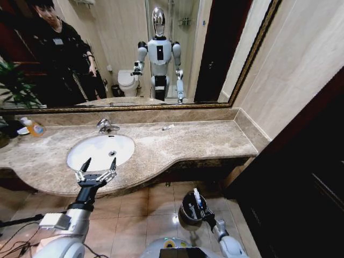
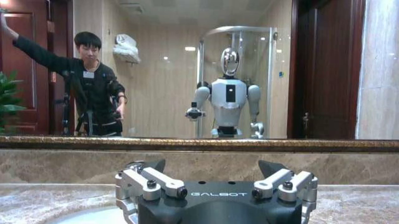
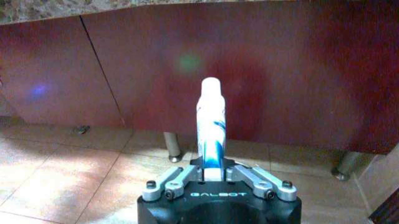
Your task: Pick up the trash from the sink and place it in the trash bin.
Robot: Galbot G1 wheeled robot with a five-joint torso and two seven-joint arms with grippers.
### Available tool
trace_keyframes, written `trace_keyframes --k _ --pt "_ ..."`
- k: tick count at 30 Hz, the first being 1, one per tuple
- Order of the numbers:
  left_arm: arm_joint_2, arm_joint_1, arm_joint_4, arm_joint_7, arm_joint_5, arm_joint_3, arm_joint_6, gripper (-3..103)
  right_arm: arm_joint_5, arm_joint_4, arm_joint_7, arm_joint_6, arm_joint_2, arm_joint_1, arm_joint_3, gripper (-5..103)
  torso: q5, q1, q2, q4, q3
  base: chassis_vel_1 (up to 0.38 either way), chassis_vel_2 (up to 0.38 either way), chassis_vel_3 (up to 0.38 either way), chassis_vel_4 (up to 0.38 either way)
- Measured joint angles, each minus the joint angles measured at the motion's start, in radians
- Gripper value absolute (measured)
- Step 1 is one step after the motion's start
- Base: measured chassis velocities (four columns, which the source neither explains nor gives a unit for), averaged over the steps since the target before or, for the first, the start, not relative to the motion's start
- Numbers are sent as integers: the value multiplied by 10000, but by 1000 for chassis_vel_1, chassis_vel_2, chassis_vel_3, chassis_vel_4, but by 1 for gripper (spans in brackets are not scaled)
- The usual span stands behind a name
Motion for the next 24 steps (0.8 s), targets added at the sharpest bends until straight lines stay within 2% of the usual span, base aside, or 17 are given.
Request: trace_keyframes --k 12,13,14,16,17,21,24 --pt "0 0 1 0 0 0 0 100 -76 91 279 -41 -99 -16 -80 14 0 0 0 0 0 0 0 0 0" --pt "0 0 0 0 -1 0 0 100 -82 123 457 -33 -114 -19 -163 19 0 0 0 0 0 0 0 0 0" --pt "0 0 0 0 -1 0 0 100 -82 123 457 -33 -114 -19 -163 19 0 0 0 0 0 0 0 0 0" --pt "0 0 0 0 0 0 0 100 -85 152 546 -27 -114 -19 -221 30 0 0 0 0 0 0 0 0 0" --pt "0 0 0 0 0 0 0 100 -85 152 546 -27 -114 -19 -221 30 0 0 0 0 0 0 0 0 0" --pt "0 0 1 0 0 0 0 100 -98 202 621 -25 -97 -24 -283 51 0 0 0 0 0 0 0 0 0" --pt "0 0 0 0 0 0 0 100 -110 214 638 -25 -84 -25 -294 57 1 0 0 0 0 0 0 0 0"
